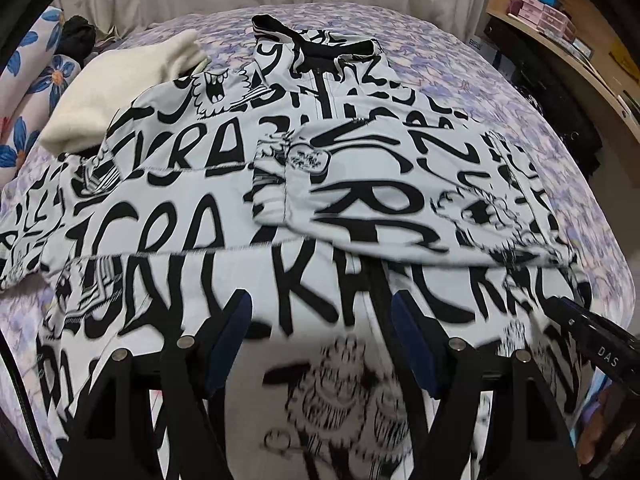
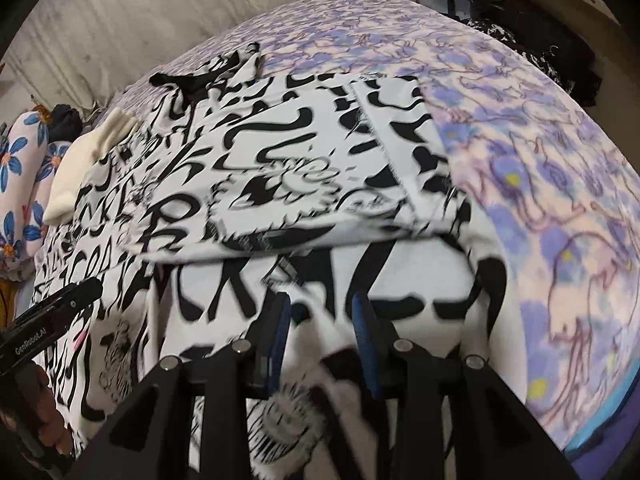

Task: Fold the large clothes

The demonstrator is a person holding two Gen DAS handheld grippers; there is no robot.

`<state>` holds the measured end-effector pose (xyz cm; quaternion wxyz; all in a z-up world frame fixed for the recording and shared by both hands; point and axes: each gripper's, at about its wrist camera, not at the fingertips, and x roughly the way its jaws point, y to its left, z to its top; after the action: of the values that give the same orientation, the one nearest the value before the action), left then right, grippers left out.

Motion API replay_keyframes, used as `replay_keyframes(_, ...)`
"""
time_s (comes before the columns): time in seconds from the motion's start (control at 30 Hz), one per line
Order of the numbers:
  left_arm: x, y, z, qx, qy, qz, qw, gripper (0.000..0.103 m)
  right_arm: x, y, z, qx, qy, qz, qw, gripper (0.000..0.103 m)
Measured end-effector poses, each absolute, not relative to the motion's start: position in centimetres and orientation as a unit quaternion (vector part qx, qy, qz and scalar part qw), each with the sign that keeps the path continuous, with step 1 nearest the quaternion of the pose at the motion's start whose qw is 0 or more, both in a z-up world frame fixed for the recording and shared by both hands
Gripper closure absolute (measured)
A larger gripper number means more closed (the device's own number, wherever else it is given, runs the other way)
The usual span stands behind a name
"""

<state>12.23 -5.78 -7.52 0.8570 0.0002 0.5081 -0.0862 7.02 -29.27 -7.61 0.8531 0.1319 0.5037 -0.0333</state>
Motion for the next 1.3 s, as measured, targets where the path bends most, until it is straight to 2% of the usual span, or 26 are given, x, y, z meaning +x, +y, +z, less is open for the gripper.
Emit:
replay_keyframes(0.37,7.1,-2.1,-4.7,0.004,0.485,-0.078,0.871,0.032,4.1,-24.2,-6.2,0.101,0.506,-0.008,0.857,0.071)
replay_keyframes(0.63,4.3,3.6,-3.5,-0.014,0.472,-0.048,0.88,0.032,2.9,-18.7,-4.5,0.063,0.499,0.024,0.864,0.071)
replay_keyframes(1.3,1.9,20.1,-6.1,-0.093,0.478,0.049,0.872,0.032,5.3,-3.3,-4.1,-0.02,0.498,0.105,0.861,0.071)
